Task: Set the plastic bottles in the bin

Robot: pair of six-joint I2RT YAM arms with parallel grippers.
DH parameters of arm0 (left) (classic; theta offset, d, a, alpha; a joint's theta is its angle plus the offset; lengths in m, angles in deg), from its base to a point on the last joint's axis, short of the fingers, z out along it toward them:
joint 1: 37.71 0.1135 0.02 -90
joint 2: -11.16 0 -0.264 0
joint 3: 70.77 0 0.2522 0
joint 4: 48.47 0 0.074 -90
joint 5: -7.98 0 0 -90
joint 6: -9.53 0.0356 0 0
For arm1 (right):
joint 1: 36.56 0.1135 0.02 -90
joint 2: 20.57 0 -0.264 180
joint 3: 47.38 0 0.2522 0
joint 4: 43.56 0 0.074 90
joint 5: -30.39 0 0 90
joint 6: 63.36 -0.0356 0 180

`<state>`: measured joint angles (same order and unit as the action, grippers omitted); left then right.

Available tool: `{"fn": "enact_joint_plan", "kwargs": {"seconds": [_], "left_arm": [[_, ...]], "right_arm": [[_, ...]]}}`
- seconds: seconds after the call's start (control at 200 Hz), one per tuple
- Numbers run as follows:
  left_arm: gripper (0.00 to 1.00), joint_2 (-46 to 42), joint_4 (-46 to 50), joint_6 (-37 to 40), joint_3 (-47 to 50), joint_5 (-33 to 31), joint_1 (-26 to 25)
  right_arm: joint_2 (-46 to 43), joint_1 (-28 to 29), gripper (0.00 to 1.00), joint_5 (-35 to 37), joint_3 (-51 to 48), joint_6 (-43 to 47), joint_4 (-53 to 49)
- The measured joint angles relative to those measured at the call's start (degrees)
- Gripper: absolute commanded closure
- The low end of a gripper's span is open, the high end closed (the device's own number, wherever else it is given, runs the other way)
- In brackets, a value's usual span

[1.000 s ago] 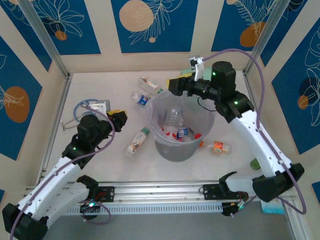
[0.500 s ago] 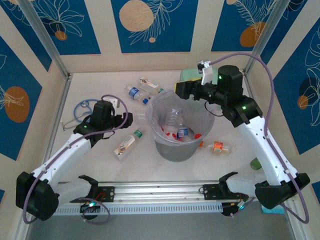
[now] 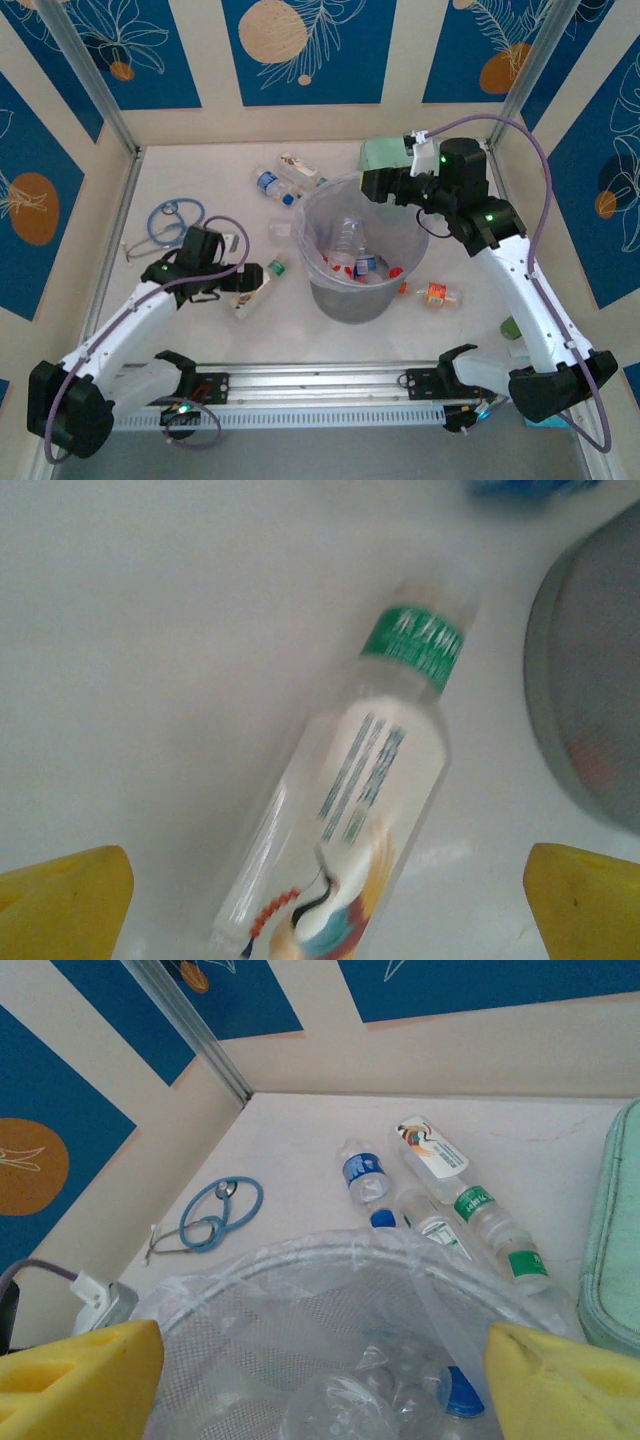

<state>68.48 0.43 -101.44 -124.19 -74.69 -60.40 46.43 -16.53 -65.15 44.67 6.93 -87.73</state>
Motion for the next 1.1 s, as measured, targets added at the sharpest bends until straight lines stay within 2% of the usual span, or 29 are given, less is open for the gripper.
{"fn": "enact_joint_plan", "kwargs": {"seconds": [0.195,0.4,0.505,0.605,0.66,0.906,1.101], "left_arm": [[0.00,-2.0,2.8,-4.8,5.1,0.5,-4.5],[0.01,0.6,1.0,-8.2,7.4,-1.6,-6.1],[0.11,0.9,0.3,-9.3,9.7,-3.1,-6.5],[0.30,0.9,0.1,-10.3,10.6,-3.8,-6.6],[0.36,0.3,-0.1,-11.2,10.6,-4.3,-6.6],[0.40,-6.1,0.2,-12.2,10.1,-4.5,-6.7],[0.53,-11.8,3.5,-12.0,5.2,-9.4,-6.7]], "right_arm": [[0.5,-0.7,0.16,0.9,-0.2,-0.5,-0.4],[0.9,-1.3,0.16,0.7,-1.3,-2.3,-0.3],[1.1,-1.3,0.16,0.6,-1.3,-2.9,-0.2],[1.2,-1.3,0.16,0.4,-1.4,-3.5,0.0],[1.2,-1.3,0.16,0.2,-1.4,-3.8,0.3],[1.9,-1.4,0.16,-0.9,-1.6,-4.1,1.3],[1.4,-1.5,0.16,-3.9,-2.2,-4.1,3.2]]}}
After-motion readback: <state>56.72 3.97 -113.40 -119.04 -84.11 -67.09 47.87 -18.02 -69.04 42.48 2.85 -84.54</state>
